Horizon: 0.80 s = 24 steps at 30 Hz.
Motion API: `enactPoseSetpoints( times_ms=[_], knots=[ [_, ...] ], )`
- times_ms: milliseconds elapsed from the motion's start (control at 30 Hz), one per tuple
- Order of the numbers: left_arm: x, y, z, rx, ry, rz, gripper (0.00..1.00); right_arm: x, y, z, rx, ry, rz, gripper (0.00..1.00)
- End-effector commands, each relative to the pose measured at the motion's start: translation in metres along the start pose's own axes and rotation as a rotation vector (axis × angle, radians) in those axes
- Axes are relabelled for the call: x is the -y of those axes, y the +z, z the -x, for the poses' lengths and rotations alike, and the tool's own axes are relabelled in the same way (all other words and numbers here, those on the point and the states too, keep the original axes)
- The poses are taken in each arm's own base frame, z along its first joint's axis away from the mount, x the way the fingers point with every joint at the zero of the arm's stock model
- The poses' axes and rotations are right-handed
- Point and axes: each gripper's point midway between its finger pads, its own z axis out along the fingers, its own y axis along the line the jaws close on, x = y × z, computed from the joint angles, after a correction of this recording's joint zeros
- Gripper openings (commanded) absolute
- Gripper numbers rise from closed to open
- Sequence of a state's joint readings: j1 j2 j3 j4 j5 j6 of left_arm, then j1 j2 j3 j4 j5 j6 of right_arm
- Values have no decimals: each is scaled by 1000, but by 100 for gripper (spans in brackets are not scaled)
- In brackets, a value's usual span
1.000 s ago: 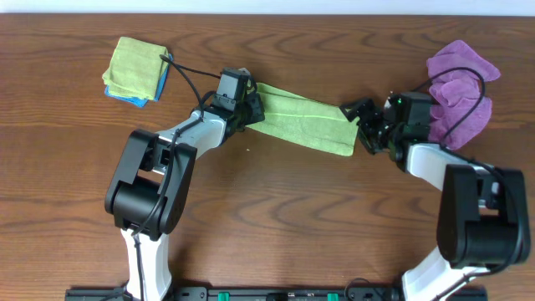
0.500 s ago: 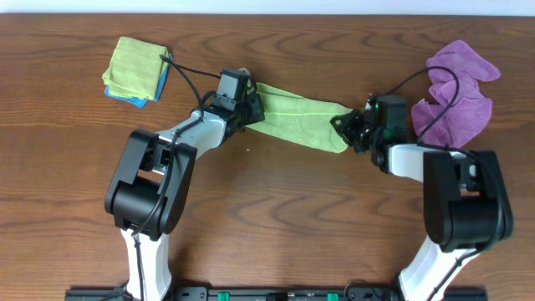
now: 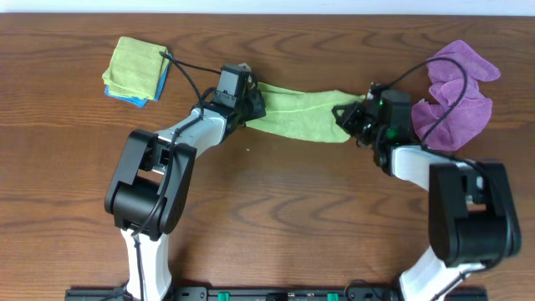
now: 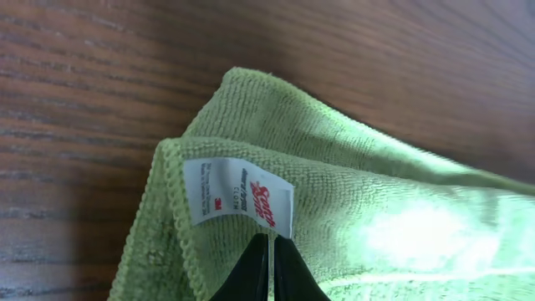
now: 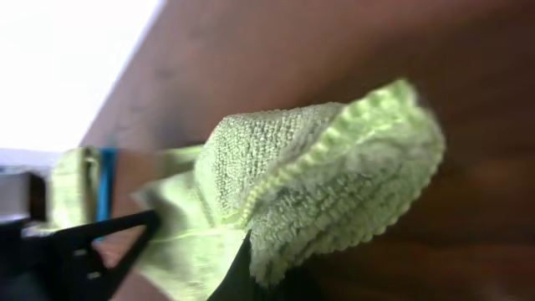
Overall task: Fold the cloth
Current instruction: 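Fold the right end of the strip toward the left gripper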
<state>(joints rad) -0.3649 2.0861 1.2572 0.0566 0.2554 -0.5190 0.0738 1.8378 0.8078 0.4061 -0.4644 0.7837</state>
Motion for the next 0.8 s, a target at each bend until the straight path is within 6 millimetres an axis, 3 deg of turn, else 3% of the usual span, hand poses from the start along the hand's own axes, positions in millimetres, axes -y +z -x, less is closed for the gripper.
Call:
enactPoseSetpoints(
  times_ms=[0,167,433,500,767],
  knots=[
    [1,4,2,-1,8,0,6,-25,-3,2,5,-73,46,1],
    [1,4,2,-1,8,0,6,-62,7,-1,-27,-165,84,1],
    [1,4,2,-1,8,0,6,-116,24,-7,-20,-371,2,1],
    [1,4,2,-1,8,0,6,-122,29,-11,-25,-381,11,1],
    [4,1,5,7,10,-6,6,-118,58,-33,-75,-396,-5,1]
  ],
)
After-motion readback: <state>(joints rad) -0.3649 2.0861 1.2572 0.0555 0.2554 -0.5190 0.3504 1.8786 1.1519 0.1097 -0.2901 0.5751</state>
